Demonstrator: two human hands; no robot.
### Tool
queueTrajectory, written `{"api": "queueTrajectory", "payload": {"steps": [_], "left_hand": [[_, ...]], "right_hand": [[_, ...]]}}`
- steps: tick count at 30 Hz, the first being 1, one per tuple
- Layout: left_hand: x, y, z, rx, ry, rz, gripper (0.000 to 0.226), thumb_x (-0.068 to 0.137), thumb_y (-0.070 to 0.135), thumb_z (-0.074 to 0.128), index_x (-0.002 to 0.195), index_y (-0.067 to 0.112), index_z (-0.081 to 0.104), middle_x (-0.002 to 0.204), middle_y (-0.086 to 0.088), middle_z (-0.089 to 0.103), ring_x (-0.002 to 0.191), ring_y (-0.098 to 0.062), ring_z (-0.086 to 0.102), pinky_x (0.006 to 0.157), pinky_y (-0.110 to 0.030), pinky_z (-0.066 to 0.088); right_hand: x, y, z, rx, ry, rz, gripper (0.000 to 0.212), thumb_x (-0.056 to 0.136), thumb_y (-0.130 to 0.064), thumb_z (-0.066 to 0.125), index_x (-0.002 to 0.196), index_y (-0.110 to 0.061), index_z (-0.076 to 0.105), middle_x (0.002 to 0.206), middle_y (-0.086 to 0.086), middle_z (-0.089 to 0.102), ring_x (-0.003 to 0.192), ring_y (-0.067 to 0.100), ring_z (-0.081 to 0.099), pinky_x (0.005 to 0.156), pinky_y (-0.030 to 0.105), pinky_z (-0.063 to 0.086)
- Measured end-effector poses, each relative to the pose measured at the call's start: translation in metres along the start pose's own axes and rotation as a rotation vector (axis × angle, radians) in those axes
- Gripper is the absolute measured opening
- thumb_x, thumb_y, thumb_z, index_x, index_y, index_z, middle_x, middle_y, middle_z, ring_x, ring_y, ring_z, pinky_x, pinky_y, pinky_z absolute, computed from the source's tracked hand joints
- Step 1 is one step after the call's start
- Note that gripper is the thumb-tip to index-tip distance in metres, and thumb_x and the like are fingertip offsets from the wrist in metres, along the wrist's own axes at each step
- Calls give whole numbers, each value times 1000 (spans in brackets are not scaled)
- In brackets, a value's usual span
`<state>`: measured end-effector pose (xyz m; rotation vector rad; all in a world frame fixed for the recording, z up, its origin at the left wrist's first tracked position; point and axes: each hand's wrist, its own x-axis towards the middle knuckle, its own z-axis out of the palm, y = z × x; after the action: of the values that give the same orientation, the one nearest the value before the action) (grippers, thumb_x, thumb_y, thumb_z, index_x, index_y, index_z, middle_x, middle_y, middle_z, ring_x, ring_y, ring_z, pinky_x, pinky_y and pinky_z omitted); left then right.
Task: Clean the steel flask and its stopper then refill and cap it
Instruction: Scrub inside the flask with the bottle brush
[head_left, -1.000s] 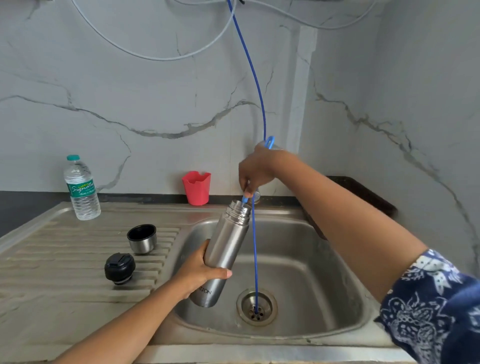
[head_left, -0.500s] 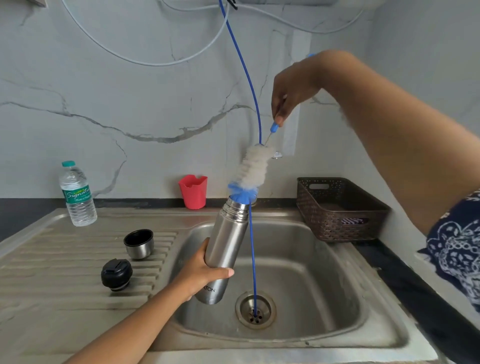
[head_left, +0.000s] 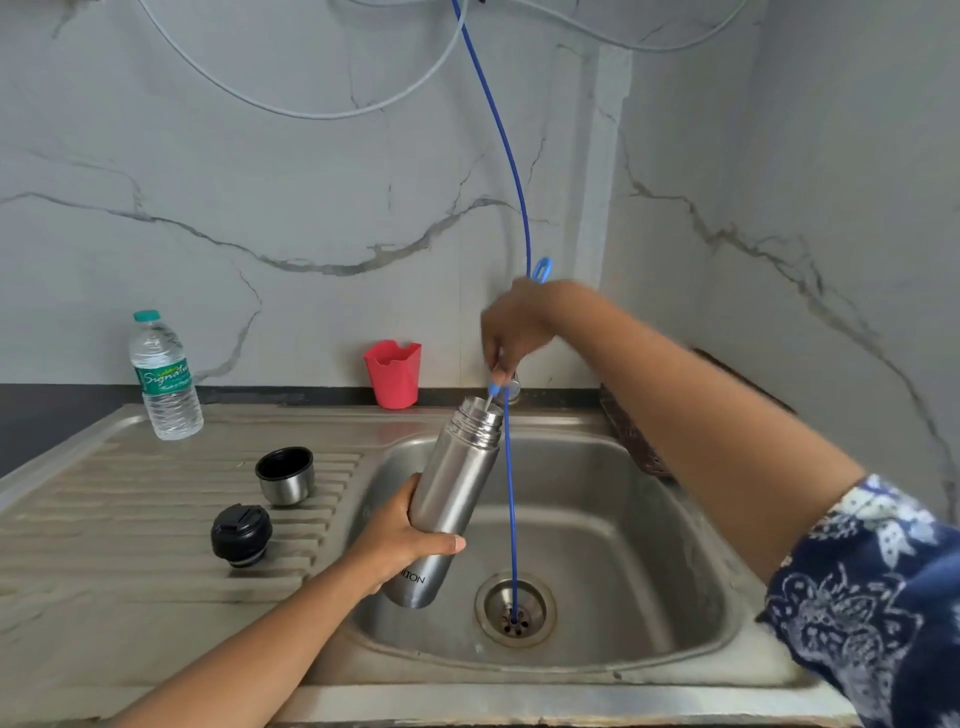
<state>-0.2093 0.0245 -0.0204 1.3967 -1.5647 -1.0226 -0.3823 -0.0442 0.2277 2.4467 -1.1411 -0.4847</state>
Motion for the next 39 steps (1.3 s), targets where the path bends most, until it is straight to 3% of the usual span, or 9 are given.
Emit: {"api": "queueTrajectory", "payload": {"steps": [7, 10, 15, 18, 22, 26, 30, 33, 39], "left_hand": [[1, 7, 5, -10, 8, 18, 72, 47, 35, 86, 109, 44, 49, 105, 8, 68, 95, -8, 66, 77, -22, 50], [2, 7, 4, -28, 15, 29, 78, 41, 42, 85, 111, 43, 50, 105, 7, 69, 93, -7, 67, 81, -26, 52], [1, 0, -2, -18, 2, 16, 81, 43, 42, 86, 116, 42, 50, 107, 5, 69, 97, -11, 67, 89, -38, 54], [1, 4, 2, -25, -6, 26, 82, 43, 41, 85, 117, 41, 50, 107, 6, 69, 96, -10, 67, 88, -35, 54], [-3, 3, 3, -13, -11, 10, 83, 42, 43, 84, 117, 44, 47, 107, 9, 68, 96, -7, 66, 83, -29, 53], [-5, 3, 0, 4, -8, 2, 81, 44, 40, 84, 117, 42, 48, 106, 9, 68, 95, -8, 66, 78, -25, 51], [-6, 9, 4, -5, -7, 15, 71, 48, 34, 85, 108, 44, 48, 106, 10, 66, 96, -7, 64, 76, -23, 51], [-5, 7, 2, 12, -9, 1, 78, 41, 41, 84, 111, 42, 48, 107, 9, 66, 96, -10, 65, 82, -29, 53], [-1, 11, 4, -7, 23, 29, 78, 43, 40, 84, 113, 41, 50, 104, 7, 69, 92, -9, 67, 83, -31, 54]], "right_hand": [[-16, 15, -3, 41, 53, 2, 30, 86, -48, 61, 107, -29, 70, 86, -14, 62, 88, 10, 51, 88, 30, 25], [-25, 30, -28, 46, 75, 31, 32, 86, -48, 63, 110, -29, 70, 96, -13, 67, 89, 9, 51, 86, 27, 30], [-58, 71, -67, 100, 129, 182, 33, 84, -46, 65, 109, -25, 72, 95, -9, 63, 92, 12, 50, 83, 27, 32], [-71, 84, -77, 131, 125, 232, 30, 86, -42, 64, 107, -23, 73, 101, -5, 64, 93, 13, 48, 82, 27, 30], [-52, 71, -66, 89, 122, 208, 31, 83, -49, 65, 104, -27, 72, 98, -9, 66, 90, 12, 49, 86, 29, 32], [-29, 46, -43, -34, 106, 147, 30, 82, -54, 63, 103, -33, 71, 73, -21, 54, 85, 13, 49, 92, 34, 29], [-5, 6, -2, -8, -1, 17, 33, 83, -54, 62, 108, -32, 70, 82, -18, 58, 88, 10, 50, 95, 35, 28], [1, -11, 16, -27, 7, -23, 29, 86, -50, 60, 105, -31, 71, 82, -14, 62, 89, 14, 54, 100, 38, 27], [-24, 22, -19, 96, 47, 35, 31, 86, -46, 64, 109, -26, 71, 89, -15, 63, 90, 9, 54, 86, 27, 31]]}}
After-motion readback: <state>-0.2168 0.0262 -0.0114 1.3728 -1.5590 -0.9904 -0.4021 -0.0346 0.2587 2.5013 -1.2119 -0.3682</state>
